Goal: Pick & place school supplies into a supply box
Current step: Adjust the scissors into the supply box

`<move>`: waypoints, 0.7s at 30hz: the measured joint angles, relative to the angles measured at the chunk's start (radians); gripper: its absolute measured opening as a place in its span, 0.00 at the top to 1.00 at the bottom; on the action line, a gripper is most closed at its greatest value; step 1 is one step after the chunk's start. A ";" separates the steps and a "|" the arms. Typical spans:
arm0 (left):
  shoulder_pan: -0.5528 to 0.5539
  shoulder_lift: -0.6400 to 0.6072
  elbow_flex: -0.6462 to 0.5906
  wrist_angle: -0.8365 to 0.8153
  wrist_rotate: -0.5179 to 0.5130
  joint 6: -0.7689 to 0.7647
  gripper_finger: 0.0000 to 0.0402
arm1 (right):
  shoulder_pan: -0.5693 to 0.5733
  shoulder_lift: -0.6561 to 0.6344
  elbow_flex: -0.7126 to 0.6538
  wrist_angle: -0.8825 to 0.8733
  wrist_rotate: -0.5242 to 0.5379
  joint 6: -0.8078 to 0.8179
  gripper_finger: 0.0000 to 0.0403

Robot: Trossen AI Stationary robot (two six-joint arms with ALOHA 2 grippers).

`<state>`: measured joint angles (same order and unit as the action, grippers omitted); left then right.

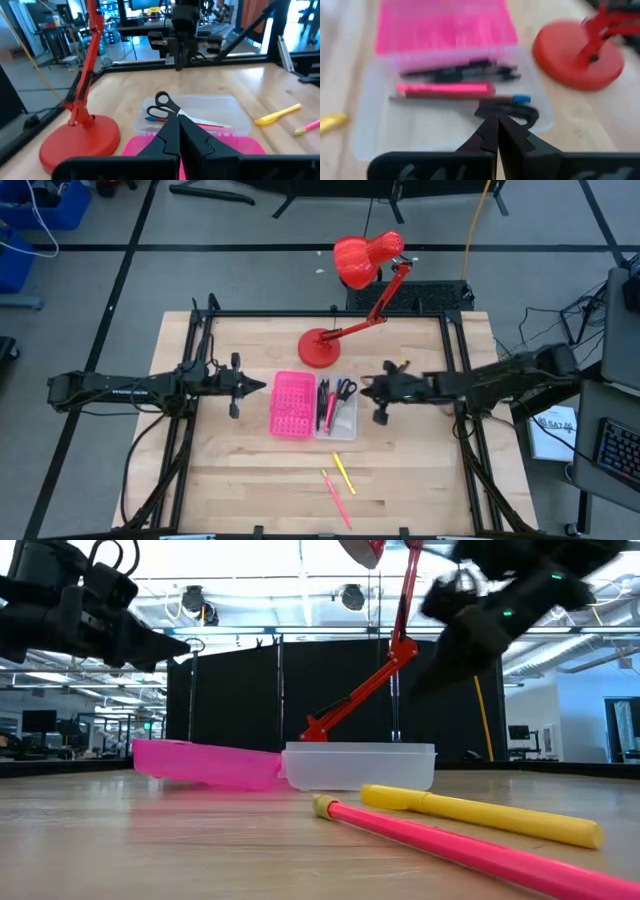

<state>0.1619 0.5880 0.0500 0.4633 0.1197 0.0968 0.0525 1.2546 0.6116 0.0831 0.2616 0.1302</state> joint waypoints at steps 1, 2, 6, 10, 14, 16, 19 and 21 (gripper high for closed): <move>0.000 0.000 -0.002 0.001 0.000 -0.016 0.99 | 0.000 0.041 0.051 -0.063 -0.001 0.001 1.00; 0.000 0.000 -0.002 0.000 0.002 -0.039 0.98 | 0.000 0.075 0.098 -0.118 0.000 0.004 1.00; 0.000 0.000 -0.002 -0.006 0.011 -0.124 0.91 | 0.002 0.181 0.250 -0.280 0.000 0.016 1.00; 0.000 0.001 -0.002 -0.030 0.011 -0.175 0.87 | -0.001 0.250 0.333 -0.350 0.001 0.023 1.00; 0.000 0.001 -0.002 -0.028 0.011 -0.181 0.86 | -0.029 0.304 0.382 -0.398 -0.004 0.023 1.00; 0.000 0.001 -0.002 -0.028 0.011 -0.181 0.86 | -0.048 0.332 0.408 -0.427 -0.015 0.023 1.00; 0.000 0.001 -0.002 -0.027 0.010 -0.167 0.86 | -0.079 0.369 0.446 -0.481 -0.047 0.023 1.00; 0.000 0.001 -0.002 -0.025 0.010 -0.144 0.86 | -0.093 0.399 0.466 -0.504 -0.055 0.024 1.00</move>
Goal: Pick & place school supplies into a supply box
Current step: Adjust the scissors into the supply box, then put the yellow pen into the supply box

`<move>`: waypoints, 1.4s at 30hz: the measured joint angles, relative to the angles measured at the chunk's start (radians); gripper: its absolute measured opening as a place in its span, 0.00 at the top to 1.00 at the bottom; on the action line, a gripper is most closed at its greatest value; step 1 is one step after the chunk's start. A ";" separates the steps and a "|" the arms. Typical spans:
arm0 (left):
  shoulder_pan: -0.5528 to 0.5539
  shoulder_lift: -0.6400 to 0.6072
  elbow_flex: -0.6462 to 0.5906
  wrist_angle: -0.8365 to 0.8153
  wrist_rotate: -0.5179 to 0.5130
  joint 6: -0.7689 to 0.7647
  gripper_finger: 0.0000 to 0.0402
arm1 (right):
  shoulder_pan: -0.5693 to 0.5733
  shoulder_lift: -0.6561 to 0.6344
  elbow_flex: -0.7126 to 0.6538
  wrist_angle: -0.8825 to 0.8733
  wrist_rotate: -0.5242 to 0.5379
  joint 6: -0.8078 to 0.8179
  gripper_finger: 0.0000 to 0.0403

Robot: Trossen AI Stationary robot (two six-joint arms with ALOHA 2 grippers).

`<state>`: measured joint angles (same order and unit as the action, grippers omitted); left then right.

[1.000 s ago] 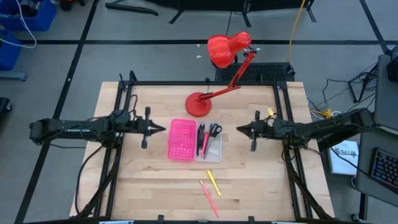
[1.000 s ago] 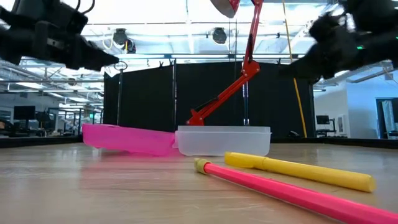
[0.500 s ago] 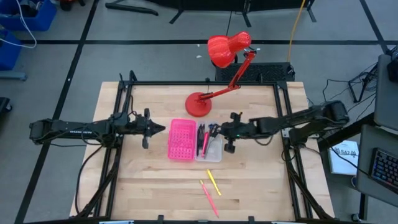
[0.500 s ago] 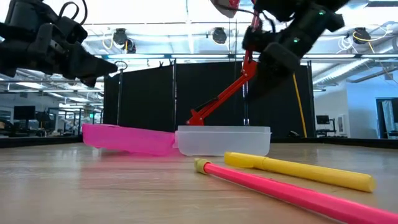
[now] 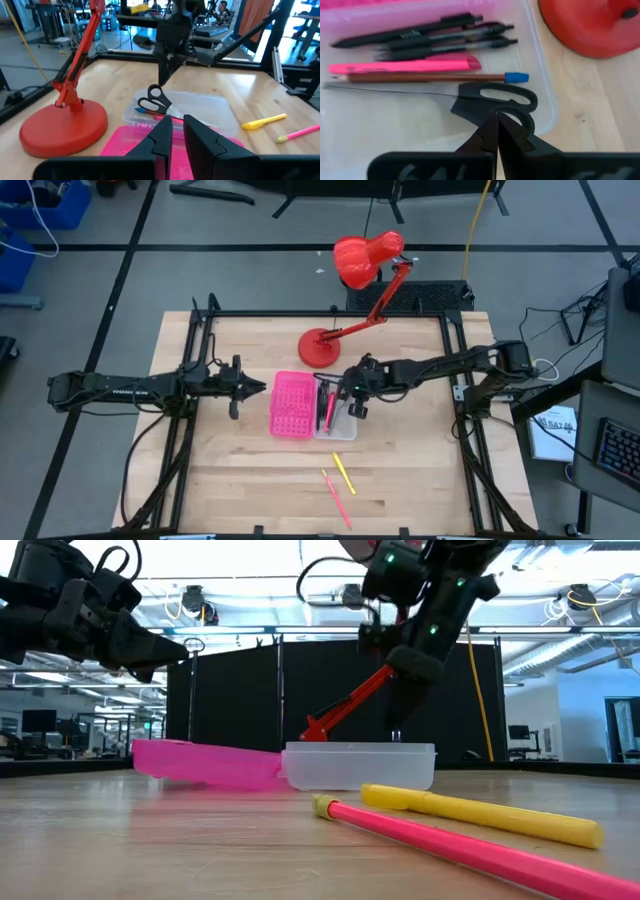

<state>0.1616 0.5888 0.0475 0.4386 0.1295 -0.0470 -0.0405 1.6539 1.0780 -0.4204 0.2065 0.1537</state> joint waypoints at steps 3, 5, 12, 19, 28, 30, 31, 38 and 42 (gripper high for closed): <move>0.001 0.000 0.000 0.002 -0.005 0.037 0.86 | -0.014 0.031 0.020 -0.033 -0.001 0.000 1.00; 0.001 0.000 0.000 0.007 -0.007 0.045 0.86 | -0.019 0.041 0.022 -0.048 -0.002 0.000 1.00; 0.001 0.000 0.000 0.021 -0.024 0.046 0.86 | -0.025 0.071 0.023 -0.059 -0.020 0.000 1.00; 0.001 0.000 0.000 0.029 -0.034 0.048 0.86 | -0.031 0.098 0.022 -0.039 -0.056 -0.031 1.00; 0.001 0.000 0.000 0.029 -0.045 0.047 0.86 | -0.028 0.057 0.023 -0.033 -0.037 -0.065 1.00; 0.001 0.000 0.000 0.030 -0.046 0.047 0.86 | -0.015 0.021 0.030 -0.043 -0.012 -0.062 1.00; 0.001 0.000 0.000 0.029 -0.046 0.045 0.86 | -0.004 0.003 0.037 -0.055 0.001 -0.057 1.00; 0.001 0.000 0.000 0.030 -0.051 0.038 0.86 | 0.131 -0.089 0.113 -0.138 -0.001 0.055 1.00; 0.000 0.000 0.000 0.030 -0.051 0.022 0.86 | 0.250 -0.086 0.162 -0.198 -0.001 0.183 1.00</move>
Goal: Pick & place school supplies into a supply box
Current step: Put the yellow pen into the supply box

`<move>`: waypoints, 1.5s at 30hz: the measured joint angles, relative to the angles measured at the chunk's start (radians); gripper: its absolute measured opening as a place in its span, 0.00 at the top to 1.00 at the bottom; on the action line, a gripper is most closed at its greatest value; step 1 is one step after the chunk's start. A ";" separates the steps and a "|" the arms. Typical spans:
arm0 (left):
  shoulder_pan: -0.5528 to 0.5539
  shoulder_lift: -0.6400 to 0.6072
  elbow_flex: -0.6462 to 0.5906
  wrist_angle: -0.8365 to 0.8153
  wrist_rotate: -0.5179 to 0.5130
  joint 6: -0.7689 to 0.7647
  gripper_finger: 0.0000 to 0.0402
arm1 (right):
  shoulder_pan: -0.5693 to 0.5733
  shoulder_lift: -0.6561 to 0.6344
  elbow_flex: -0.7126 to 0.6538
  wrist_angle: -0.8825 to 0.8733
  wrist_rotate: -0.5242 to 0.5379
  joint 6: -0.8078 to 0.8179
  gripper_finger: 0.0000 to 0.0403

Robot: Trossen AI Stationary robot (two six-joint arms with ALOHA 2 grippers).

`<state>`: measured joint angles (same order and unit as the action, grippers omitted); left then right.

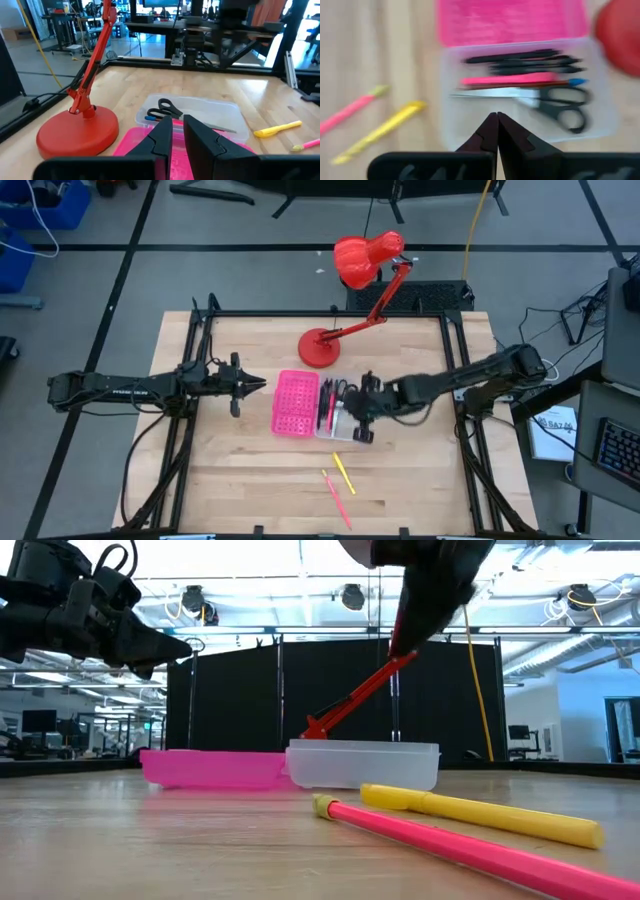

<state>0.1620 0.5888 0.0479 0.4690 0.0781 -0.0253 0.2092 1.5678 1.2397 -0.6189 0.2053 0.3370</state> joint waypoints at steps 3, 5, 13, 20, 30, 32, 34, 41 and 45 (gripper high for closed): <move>0.000 0.000 0.000 0.000 0.000 -0.023 0.86 | 0.103 0.007 0.007 0.001 0.001 0.119 1.00; 0.000 0.000 0.000 0.000 0.000 -0.034 0.86 | 0.172 0.021 0.007 0.032 0.001 0.212 1.00; 0.000 0.000 0.001 -0.065 0.001 -0.036 0.86 | 0.377 0.214 0.121 0.145 0.001 0.532 1.00; 0.000 0.000 0.001 -0.093 0.003 -0.093 0.86 | 0.436 0.482 0.513 -0.167 0.009 0.762 1.00; 0.000 0.000 0.001 -0.103 0.038 -0.128 0.86 | 0.393 0.567 0.635 -0.466 -0.003 1.058 1.00; 0.000 0.000 0.001 -0.101 0.038 -0.128 0.86 | 0.375 0.569 0.621 -0.463 -0.028 1.052 1.00; 0.000 0.000 0.001 -0.100 0.033 -0.123 0.86 | 0.358 0.569 0.601 -0.445 -0.043 1.042 0.99; 0.000 0.000 0.001 -0.087 0.026 -0.037 0.86 | 0.300 0.569 0.526 -0.386 -0.108 1.015 0.79; 0.000 0.000 0.001 -0.054 0.025 -0.032 0.86 | 0.280 0.567 0.485 -0.287 -0.171 1.000 0.62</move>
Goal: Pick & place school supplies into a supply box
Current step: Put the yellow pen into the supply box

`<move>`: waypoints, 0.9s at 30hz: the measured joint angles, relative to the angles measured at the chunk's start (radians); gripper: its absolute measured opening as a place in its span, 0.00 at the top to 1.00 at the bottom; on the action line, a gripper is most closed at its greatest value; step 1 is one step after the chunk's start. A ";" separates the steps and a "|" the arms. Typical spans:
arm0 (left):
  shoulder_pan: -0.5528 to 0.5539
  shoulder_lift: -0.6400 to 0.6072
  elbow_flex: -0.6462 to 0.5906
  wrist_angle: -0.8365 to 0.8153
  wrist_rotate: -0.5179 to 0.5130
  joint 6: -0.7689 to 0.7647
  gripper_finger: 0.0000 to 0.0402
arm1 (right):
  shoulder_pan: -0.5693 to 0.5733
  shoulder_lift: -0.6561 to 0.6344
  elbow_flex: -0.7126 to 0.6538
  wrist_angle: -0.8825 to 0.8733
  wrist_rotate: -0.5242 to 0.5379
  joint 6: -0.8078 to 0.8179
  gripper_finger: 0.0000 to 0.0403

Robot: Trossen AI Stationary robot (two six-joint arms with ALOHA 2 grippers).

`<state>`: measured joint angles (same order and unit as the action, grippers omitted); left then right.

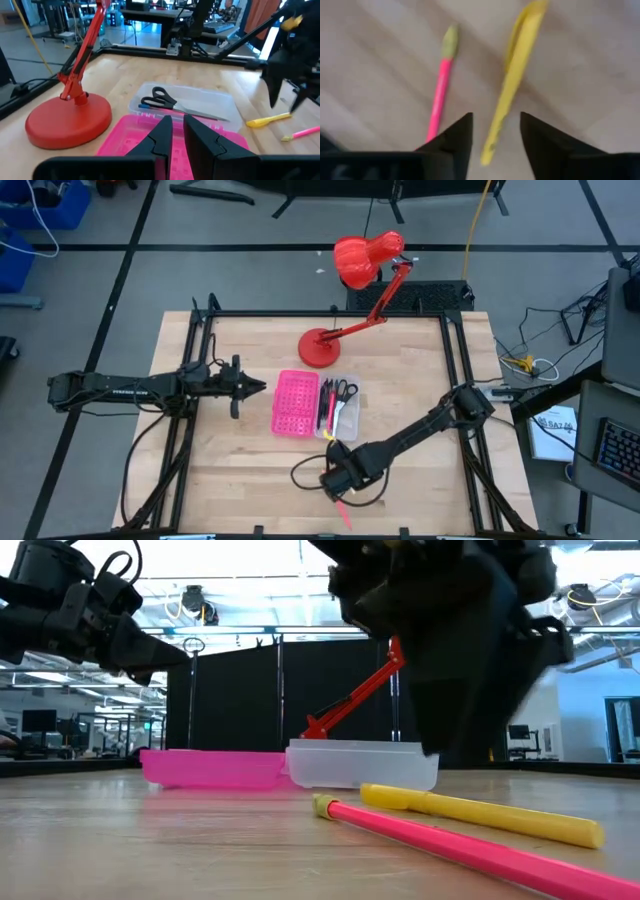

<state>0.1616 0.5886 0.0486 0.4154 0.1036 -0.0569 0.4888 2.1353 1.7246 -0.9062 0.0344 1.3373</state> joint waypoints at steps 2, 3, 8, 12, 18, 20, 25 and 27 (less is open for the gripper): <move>0.000 0.000 0.000 0.010 0.000 0.001 0.86 | -0.005 0.000 -0.020 0.026 -0.042 0.008 0.56; 0.000 0.000 0.000 0.011 0.000 0.004 0.86 | -0.004 0.001 -0.028 0.027 -0.057 0.008 0.54; 0.000 0.000 0.000 0.009 -0.025 0.010 0.86 | -0.005 0.001 -0.065 0.021 -0.064 0.004 0.52; 0.000 0.000 0.000 0.009 -0.027 0.005 0.86 | -0.010 0.001 -0.111 0.074 -0.061 -0.010 0.54; 0.000 0.000 0.000 0.005 -0.027 -0.006 0.86 | -0.012 -0.008 -0.166 0.149 -0.055 -0.027 0.57; 0.000 0.000 0.000 0.005 -0.027 -0.009 0.86 | -0.012 -0.008 -0.185 0.150 -0.056 -0.059 0.58; 0.000 0.000 0.000 0.000 -0.026 -0.009 0.86 | -0.011 -0.006 -0.236 0.143 -0.037 -0.293 0.65; 0.000 0.000 0.000 -0.001 -0.026 -0.010 0.86 | -0.011 -0.005 -0.260 0.143 -0.037 -0.405 0.68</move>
<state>0.1619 0.5884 0.0483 0.4141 0.0780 -0.0664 0.4782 2.1298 1.4644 -0.7637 -0.0022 0.9323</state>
